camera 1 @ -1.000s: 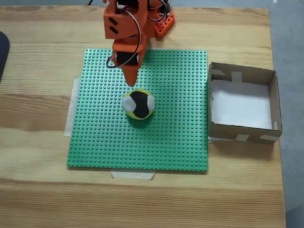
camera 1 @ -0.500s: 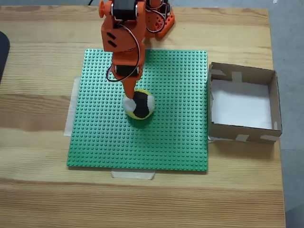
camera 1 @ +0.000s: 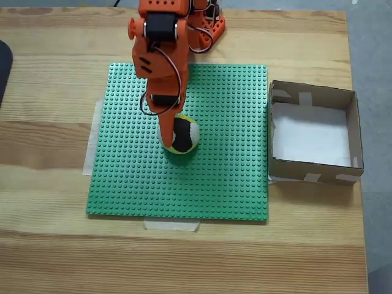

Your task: Pick the ball and put it in the box.

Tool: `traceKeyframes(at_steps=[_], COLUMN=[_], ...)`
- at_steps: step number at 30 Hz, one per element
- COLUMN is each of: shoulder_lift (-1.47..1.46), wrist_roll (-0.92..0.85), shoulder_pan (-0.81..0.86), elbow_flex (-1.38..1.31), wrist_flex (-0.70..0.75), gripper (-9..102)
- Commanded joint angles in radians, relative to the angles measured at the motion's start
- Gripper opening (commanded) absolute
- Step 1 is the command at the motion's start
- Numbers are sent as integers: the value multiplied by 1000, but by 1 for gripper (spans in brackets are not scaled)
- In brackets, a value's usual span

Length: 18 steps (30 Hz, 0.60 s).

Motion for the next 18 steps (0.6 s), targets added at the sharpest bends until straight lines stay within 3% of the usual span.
traceKeyframes(at_steps=[1,18], shoulder_lift=[-17,-103], wrist_roll=[5,43], shoulder_pan=[-14,-69], elbow_flex=[-83,-127], wrist_flex=[-15,-41], gripper=[44,39])
